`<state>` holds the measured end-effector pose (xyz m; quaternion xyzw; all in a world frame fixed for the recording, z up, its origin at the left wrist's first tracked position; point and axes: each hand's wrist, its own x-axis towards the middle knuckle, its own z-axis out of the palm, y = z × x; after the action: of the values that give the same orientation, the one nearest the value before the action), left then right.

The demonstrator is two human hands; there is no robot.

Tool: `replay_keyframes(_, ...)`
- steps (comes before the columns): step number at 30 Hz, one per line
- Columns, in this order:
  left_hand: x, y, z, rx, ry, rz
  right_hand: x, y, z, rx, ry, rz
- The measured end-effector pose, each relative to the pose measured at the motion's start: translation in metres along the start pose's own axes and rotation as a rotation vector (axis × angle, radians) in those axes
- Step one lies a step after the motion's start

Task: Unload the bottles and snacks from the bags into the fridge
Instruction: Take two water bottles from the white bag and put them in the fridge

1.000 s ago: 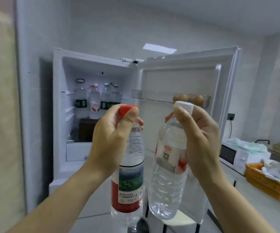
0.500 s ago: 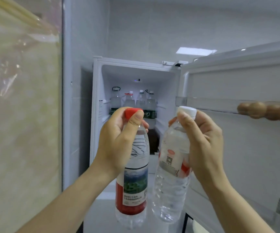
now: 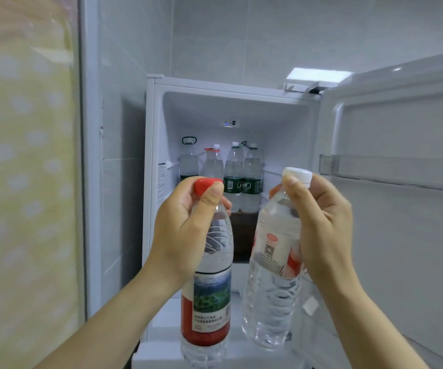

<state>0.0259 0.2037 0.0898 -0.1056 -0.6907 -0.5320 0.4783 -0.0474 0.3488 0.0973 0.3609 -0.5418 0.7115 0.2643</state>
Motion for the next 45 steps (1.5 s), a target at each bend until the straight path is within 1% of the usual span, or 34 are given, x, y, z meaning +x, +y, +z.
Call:
replay_keyframes(13, 0.078, -0.084, 0.019, 0.104, 0.100, 0.039, 0.080, 0.109, 0.024, 0.054, -0.043, -0.034)
replay_keyframes(21, 0.117, -0.139, 0.020, 0.122, 0.118, 0.038, 0.112, 0.168, 0.041, 0.086, -0.041, 0.006)
replay_keyframes(25, 0.142, -0.168, 0.017, 0.106, 0.088, 0.041, 0.128, 0.195, 0.054, 0.045, -0.025, -0.002)
replay_keyframes(33, 0.203, -0.227, 0.013, 0.049, 0.079, 0.060, 0.164, 0.238, 0.074, -0.061, 0.043, -0.012)
replay_keyframes(38, 0.225, -0.260, 0.020, 0.022, 0.035, 0.047, 0.181, 0.261, 0.077, -0.121, 0.097, -0.022)
replay_keyframes(45, 0.249, -0.299, 0.045, 0.010, 0.031, 0.033, 0.201, 0.290, 0.075, -0.173, 0.101, -0.016)
